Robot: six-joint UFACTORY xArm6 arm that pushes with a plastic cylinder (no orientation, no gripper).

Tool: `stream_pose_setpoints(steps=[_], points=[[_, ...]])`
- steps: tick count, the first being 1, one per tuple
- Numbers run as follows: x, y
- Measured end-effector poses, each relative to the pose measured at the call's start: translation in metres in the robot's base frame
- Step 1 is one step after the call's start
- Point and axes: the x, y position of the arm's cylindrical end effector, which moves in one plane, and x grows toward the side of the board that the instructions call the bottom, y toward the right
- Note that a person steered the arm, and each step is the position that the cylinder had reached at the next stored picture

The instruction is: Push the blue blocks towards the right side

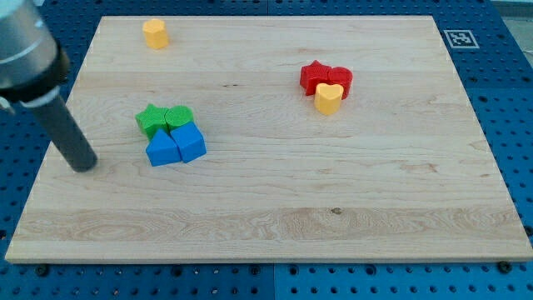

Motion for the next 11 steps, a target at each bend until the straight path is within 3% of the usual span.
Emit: stream_pose_setpoints(steps=[2, 4, 8, 9, 11], points=[[-0.034, -0.007], [-0.035, 0.046], [0.082, 0.188], [0.086, 0.194], [0.01, 0.137]])
